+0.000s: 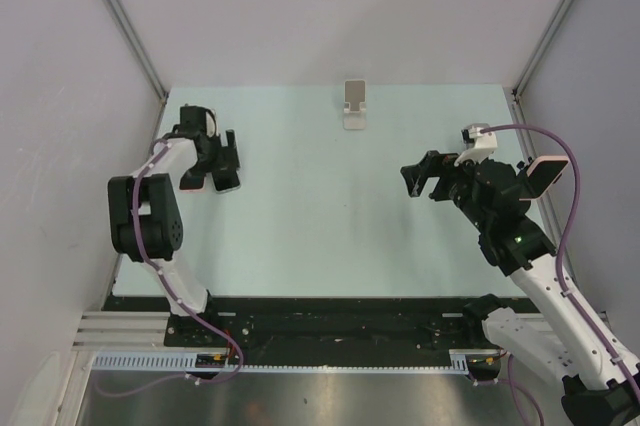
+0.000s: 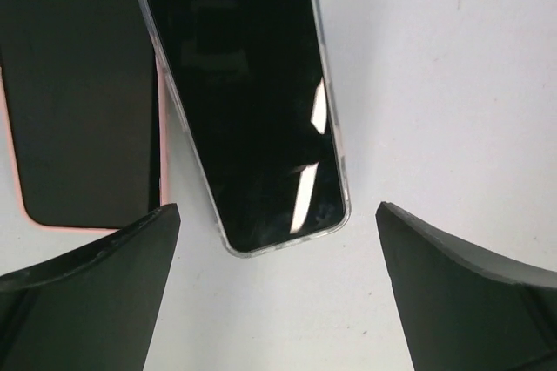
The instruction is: Remove the phone from the phone stand
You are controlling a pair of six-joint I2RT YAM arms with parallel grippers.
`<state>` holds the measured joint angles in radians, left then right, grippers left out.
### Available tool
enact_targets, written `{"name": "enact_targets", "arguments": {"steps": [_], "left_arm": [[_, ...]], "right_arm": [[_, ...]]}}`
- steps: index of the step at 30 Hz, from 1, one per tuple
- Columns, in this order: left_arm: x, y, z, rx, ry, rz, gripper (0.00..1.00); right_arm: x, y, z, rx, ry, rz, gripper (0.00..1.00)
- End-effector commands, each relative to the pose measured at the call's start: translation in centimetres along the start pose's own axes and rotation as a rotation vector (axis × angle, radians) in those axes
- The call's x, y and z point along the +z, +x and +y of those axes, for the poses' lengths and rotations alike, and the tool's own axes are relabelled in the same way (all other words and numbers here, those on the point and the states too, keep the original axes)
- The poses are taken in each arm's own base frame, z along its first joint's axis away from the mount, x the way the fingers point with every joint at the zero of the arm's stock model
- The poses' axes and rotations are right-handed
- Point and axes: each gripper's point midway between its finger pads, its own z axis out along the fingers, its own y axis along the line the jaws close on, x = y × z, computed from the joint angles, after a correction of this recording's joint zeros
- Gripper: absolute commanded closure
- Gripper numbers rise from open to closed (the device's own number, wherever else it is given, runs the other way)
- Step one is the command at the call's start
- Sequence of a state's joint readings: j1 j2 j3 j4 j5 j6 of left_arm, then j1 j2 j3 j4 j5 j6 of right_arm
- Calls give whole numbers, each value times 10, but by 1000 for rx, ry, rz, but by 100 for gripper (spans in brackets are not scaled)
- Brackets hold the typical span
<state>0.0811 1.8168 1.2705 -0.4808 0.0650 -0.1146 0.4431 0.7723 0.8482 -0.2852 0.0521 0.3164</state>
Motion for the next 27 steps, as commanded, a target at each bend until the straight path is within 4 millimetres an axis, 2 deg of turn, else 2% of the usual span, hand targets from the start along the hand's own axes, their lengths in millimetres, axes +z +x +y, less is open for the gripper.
{"name": "enact_targets", "arguments": {"steps": [1, 4, 5, 12, 16, 20, 27], "left_arm": [[-14, -15, 1, -5, -127, -82, 0], [-8, -12, 1, -1, -159, -71, 0], [-6, -10, -10, 17, -150, -69, 0], [4, -2, -5, -5, -216, -53, 0], [15, 9, -15, 29, -239, -32, 0], [25, 17, -15, 30, -271, -11, 0], [31, 25, -11, 34, -294, 11, 0]], "right_arm": [[-2, -11, 2, -11, -12, -49, 2], [-2, -10, 2, -13, -13, -48, 2], [-2, -10, 1, -13, -11, -47, 2], [-2, -8, 0, -15, -6, -47, 2], [-2, -9, 0, -15, -7, -49, 2], [-2, -8, 0, -17, -8, -47, 2], [-3, -8, -1, -20, -6, -51, 2]]}}
